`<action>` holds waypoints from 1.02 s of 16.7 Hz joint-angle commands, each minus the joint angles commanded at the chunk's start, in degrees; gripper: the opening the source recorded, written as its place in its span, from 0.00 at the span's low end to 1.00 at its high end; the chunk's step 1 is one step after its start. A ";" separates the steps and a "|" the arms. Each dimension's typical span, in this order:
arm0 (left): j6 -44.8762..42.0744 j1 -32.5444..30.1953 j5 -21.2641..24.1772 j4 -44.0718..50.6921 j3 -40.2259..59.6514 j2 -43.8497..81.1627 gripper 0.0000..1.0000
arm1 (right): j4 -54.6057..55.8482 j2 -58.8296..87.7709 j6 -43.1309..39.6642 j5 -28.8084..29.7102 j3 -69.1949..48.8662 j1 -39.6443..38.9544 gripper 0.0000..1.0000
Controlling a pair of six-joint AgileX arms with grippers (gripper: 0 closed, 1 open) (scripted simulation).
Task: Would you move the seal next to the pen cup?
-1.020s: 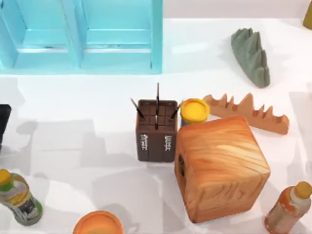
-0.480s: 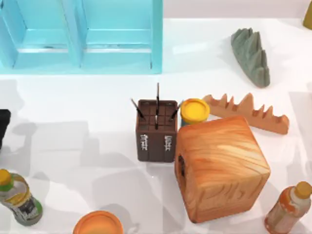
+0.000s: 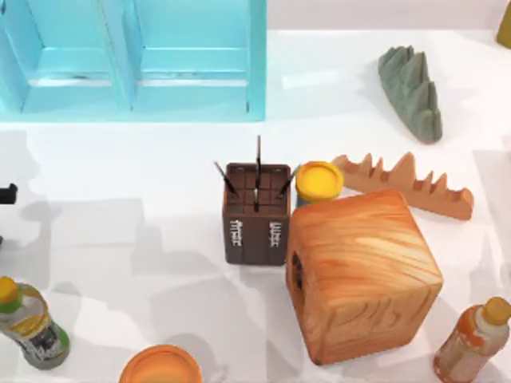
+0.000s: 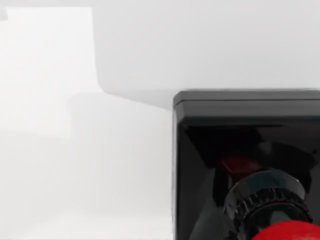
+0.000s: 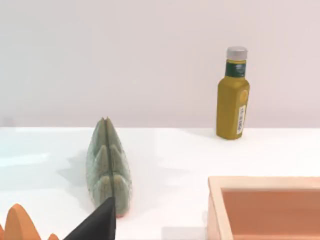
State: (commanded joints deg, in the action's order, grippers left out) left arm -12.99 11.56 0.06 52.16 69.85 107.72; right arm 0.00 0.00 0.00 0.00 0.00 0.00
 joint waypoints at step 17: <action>7.77 -8.11 -0.03 9.87 9.08 -0.98 0.00 | 0.00 0.00 0.00 0.00 0.00 0.00 1.00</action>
State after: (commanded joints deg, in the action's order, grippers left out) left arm -5.21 3.45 0.03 62.02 78.93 106.74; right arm 0.00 0.00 0.00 0.00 0.00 0.00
